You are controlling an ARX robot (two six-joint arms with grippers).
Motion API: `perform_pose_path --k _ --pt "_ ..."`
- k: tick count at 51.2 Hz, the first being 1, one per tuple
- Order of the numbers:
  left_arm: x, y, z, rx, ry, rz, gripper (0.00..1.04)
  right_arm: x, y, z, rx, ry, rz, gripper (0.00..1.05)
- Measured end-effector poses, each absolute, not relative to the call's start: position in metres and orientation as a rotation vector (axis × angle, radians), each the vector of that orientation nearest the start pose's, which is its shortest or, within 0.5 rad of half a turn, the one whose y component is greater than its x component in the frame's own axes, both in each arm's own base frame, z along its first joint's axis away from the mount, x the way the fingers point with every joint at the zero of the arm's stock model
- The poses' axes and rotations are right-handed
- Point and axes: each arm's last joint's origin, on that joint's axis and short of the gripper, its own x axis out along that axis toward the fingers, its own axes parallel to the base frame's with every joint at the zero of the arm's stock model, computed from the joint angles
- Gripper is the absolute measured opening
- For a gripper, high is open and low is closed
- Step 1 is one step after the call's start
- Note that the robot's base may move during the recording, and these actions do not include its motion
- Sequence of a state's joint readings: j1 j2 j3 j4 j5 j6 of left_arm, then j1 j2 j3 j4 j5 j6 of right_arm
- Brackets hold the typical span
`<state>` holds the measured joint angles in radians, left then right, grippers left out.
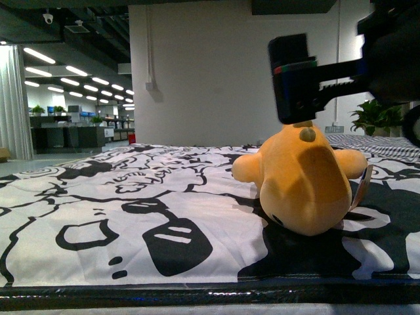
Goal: Put away toys
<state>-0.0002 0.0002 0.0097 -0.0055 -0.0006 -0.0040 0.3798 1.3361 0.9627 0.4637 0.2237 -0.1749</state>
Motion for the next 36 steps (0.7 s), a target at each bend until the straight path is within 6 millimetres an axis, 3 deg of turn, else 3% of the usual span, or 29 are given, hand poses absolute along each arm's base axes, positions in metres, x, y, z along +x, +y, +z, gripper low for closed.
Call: perform_pose_path --k 18,28,36 --pt "0.097 0.0 0.166 -0.004 -0.004 0.0 0.98 0.341 0.133 0.314 -0.185 0.017 0.059 0.98" --pt "0.097 0.0 0.166 -0.004 -0.004 0.0 0.98 0.366 0.115 0.292 -0.143 0.085 -0.058 0.98" --pt "0.097 0.0 0.166 -0.004 -0.004 0.0 0.98 0.364 0.11 0.275 -0.058 0.145 -0.043 0.98"
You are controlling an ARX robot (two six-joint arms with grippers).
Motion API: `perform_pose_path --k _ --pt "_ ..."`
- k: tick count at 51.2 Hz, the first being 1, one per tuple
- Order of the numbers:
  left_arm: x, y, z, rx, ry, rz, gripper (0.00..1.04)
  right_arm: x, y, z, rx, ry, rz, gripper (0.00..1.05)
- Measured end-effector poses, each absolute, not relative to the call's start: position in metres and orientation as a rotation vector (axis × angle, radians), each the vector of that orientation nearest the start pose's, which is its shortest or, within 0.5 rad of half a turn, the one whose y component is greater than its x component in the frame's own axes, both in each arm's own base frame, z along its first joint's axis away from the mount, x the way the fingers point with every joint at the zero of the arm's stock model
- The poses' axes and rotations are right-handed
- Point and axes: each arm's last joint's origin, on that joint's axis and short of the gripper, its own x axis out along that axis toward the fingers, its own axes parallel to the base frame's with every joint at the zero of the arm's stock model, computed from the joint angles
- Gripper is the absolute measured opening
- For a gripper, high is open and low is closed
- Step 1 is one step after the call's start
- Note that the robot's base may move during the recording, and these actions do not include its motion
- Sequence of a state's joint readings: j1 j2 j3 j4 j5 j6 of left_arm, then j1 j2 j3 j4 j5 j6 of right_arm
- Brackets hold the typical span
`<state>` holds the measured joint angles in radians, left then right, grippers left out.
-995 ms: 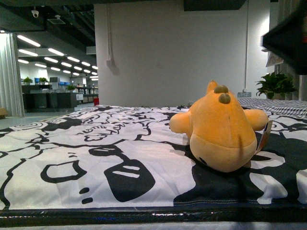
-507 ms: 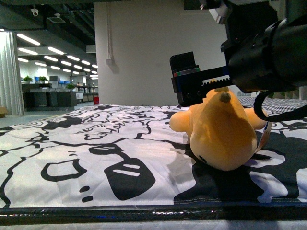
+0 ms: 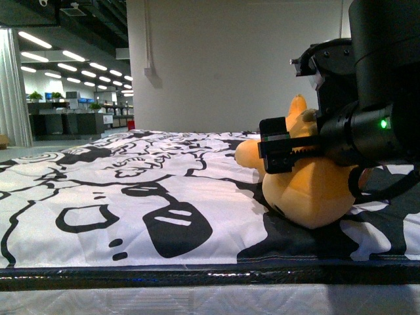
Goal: Put away toys
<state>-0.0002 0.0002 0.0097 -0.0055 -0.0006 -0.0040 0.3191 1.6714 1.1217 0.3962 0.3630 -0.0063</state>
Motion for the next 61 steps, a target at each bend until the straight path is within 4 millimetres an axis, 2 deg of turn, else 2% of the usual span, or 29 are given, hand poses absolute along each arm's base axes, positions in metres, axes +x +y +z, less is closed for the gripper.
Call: perform_pose_path --k 7,18,26,33,38,41,48,52,61 --pt "0.097 0.0 0.166 -0.004 -0.004 0.0 0.98 0.358 0.111 0.254 0.03 0.208 0.001 0.98" --pt "0.097 0.0 0.166 -0.004 -0.004 0.0 0.98 0.354 0.115 0.248 0.077 0.195 0.025 0.97" --pt "0.097 0.0 0.166 -0.004 -0.004 0.0 0.98 0.348 0.12 0.256 0.073 0.152 0.035 0.7" --pt "0.097 0.0 0.166 -0.004 -0.004 0.0 0.98 0.338 0.118 0.272 0.08 0.108 0.072 0.48" --pt "0.097 0.0 0.166 -0.004 -0.004 0.0 0.98 0.323 0.113 0.289 0.096 0.059 0.111 0.33" --pt "0.097 0.0 0.166 -0.004 -0.004 0.0 0.98 0.311 0.104 0.304 0.107 0.014 0.13 0.25" --pt "0.097 0.0 0.166 -0.004 -0.004 0.0 0.98 0.291 0.084 0.323 0.122 -0.048 0.139 0.16" --pt "0.097 0.0 0.166 -0.004 -0.004 0.0 0.98 0.271 0.06 0.335 0.126 -0.092 0.128 0.12" --pt "0.097 0.0 0.166 -0.004 -0.004 0.0 0.98 0.221 0.013 0.334 0.119 -0.134 0.125 0.11"
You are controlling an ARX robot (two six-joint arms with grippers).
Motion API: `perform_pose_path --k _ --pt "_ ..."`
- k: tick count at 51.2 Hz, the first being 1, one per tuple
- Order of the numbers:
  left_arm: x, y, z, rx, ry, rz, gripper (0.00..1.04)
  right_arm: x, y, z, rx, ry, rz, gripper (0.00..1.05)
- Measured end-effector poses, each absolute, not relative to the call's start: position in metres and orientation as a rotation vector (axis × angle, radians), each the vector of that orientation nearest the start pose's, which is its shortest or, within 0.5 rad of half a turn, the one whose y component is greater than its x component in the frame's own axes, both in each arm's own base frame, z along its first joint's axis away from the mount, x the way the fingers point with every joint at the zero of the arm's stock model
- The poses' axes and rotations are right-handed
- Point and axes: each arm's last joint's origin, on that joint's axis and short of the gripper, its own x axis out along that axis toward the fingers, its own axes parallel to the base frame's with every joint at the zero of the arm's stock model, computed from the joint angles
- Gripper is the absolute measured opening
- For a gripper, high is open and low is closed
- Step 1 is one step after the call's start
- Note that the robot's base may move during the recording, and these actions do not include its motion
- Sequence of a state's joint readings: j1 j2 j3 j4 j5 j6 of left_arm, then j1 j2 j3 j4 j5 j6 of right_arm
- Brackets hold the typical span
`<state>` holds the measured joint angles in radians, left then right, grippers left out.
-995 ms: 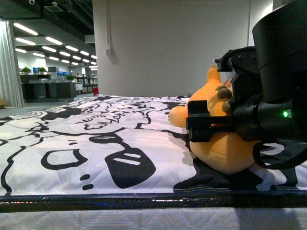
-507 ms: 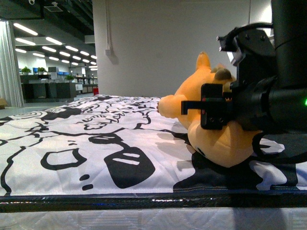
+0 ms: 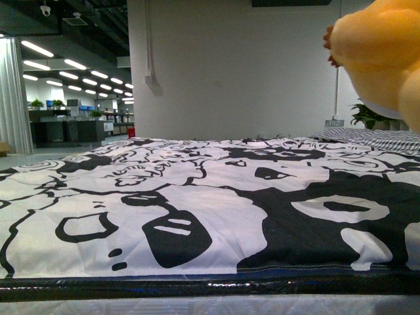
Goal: Put away toys
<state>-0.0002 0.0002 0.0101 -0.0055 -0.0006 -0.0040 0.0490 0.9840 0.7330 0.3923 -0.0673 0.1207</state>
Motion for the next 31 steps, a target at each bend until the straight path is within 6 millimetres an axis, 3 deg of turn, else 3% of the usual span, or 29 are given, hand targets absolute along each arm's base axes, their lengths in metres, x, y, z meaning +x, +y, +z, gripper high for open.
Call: perform_pose_path --k 8,14,24,31 --pt "0.097 0.0 0.166 -0.004 -0.004 0.0 0.98 0.179 -0.008 0.318 0.094 -0.156 0.162 0.11" --pt "0.097 0.0 0.166 -0.004 -0.004 0.0 0.98 0.151 -0.016 0.296 0.097 -0.145 0.161 0.11" --pt "0.097 0.0 0.166 -0.004 -0.004 0.0 0.98 0.118 -0.011 0.251 0.096 -0.129 0.18 0.11" --pt "0.097 0.0 0.166 -0.004 -0.004 0.0 0.98 0.106 -0.003 0.226 0.087 -0.146 0.186 0.11"
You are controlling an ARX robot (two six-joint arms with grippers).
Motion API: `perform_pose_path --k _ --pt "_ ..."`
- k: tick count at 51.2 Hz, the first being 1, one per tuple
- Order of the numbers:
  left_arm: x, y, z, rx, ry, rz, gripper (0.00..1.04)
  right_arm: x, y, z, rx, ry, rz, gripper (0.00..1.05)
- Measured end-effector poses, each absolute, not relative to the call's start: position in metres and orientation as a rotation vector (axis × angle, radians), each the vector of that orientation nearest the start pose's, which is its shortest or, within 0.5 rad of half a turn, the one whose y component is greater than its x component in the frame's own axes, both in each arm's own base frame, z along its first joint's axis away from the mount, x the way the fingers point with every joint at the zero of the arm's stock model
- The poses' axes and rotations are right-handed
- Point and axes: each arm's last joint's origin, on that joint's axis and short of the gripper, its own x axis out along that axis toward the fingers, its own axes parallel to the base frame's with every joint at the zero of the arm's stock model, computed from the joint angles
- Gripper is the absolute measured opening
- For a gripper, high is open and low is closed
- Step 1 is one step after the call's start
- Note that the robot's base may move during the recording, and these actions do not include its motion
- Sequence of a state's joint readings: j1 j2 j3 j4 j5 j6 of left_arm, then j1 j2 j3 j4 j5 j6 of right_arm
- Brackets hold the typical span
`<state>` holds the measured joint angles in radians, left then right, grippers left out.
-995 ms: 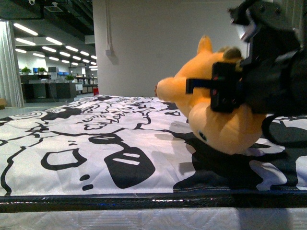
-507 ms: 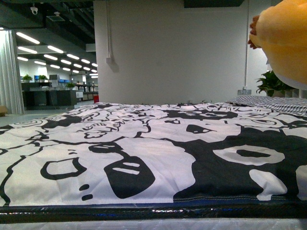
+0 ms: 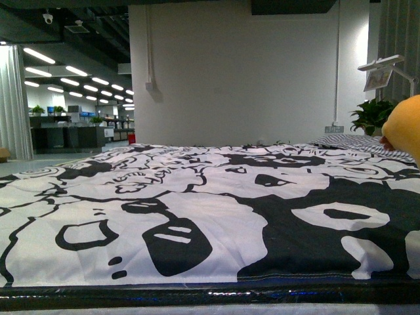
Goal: Put away toys
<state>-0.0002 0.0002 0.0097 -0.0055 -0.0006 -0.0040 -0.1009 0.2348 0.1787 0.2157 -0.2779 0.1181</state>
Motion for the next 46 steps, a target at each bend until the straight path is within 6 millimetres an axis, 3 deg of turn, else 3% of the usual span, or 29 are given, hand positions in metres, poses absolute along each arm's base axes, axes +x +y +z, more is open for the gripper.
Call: perform_pose_path --k 19,46 --pt "0.097 0.0 0.166 -0.004 -0.004 0.0 0.98 0.099 0.005 0.186 0.082 -0.165 0.151 0.11" --pt "0.097 0.0 0.166 -0.004 -0.004 0.001 0.98 0.098 -0.001 0.187 0.075 -0.194 0.096 0.11"
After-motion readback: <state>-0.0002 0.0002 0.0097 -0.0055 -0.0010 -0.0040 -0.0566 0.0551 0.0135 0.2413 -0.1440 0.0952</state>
